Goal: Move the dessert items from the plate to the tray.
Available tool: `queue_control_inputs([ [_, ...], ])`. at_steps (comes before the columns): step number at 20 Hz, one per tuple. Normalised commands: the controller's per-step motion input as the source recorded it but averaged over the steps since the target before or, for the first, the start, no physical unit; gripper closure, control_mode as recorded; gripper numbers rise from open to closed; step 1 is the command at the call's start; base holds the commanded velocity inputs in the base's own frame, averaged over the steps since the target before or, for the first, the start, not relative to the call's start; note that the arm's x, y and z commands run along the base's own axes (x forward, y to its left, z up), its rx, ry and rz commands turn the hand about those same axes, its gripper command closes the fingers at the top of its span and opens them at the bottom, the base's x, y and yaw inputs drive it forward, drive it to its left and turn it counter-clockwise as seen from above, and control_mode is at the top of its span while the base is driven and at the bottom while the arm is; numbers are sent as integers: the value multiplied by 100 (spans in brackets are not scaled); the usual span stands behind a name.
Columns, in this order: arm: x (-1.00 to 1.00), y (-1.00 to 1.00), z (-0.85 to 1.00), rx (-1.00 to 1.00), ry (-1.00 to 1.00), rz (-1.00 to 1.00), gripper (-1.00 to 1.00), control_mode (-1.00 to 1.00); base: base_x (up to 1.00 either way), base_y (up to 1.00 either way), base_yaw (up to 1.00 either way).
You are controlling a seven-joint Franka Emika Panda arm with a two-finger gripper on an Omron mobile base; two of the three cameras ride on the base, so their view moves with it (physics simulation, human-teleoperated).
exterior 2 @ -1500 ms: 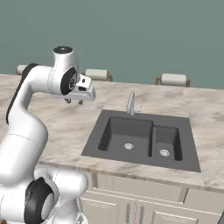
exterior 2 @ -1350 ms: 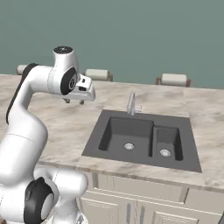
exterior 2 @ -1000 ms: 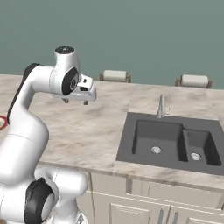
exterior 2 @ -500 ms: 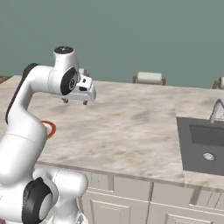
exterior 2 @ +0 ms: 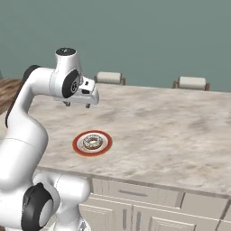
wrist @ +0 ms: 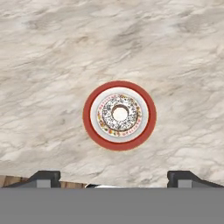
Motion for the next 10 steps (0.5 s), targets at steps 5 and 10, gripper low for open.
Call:
queue_control_inputs([
  [5,0,5,0,0,0,0,-100,-100,1,16,0],
  [10,7,-11,-5,0,3,0,-100,-100,0,0,0],
])
